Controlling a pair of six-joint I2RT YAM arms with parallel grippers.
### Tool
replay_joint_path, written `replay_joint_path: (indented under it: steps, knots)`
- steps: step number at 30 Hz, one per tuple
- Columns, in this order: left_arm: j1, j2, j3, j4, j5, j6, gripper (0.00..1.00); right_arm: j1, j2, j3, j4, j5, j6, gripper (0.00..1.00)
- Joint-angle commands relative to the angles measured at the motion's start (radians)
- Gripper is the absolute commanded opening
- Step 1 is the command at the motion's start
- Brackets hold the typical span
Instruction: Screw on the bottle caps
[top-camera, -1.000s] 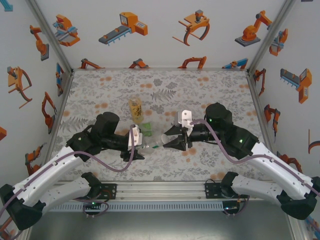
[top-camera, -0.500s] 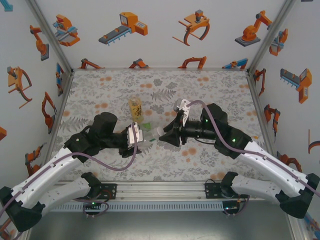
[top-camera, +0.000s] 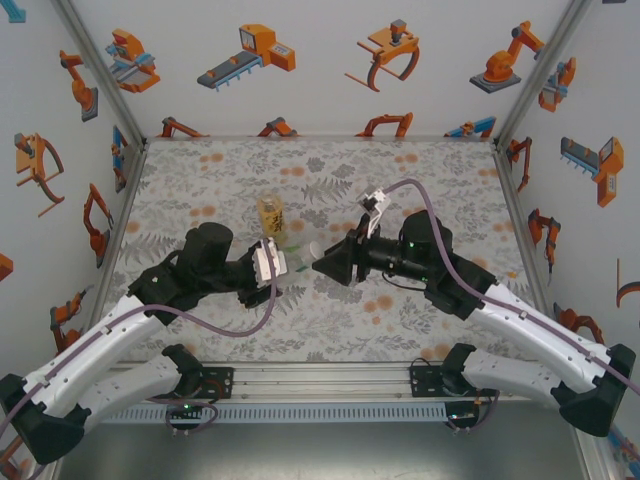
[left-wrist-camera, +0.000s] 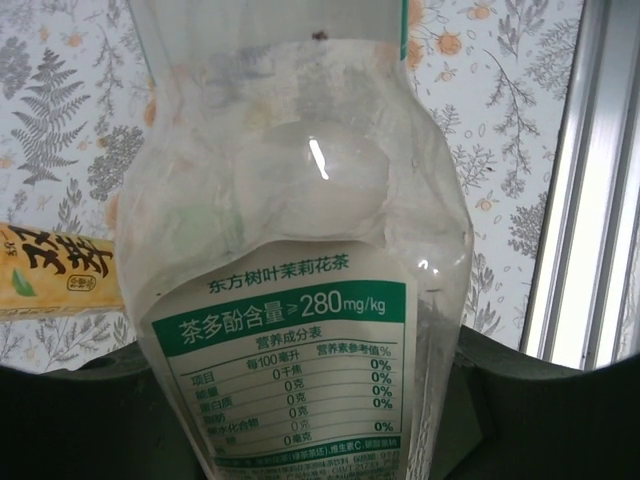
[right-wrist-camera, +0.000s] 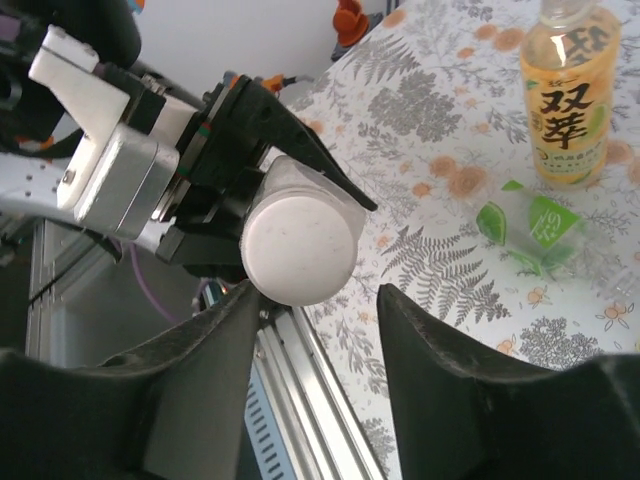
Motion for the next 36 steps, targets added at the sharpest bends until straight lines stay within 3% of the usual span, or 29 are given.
replay_joint_path:
  steps: [1,8,20,36]
  knots:
    - [0.02,-0.021,0.001,0.051,-0.017,-0.028,0.0,0.009,0.005,0.002,0.09,0.095,0.103,0.55]
    - [0.059,-0.041,-0.011,0.091,-0.046,-0.06,0.0,0.068,0.084,-0.035,0.299,0.158,0.185,0.63]
    - [0.072,-0.059,-0.02,0.11,-0.098,-0.076,0.0,0.145,0.302,-0.013,0.535,0.32,0.241,0.63]
    - [0.083,-0.074,-0.028,0.131,-0.13,-0.092,0.0,0.164,0.381,0.02,0.533,0.319,0.282,0.63]
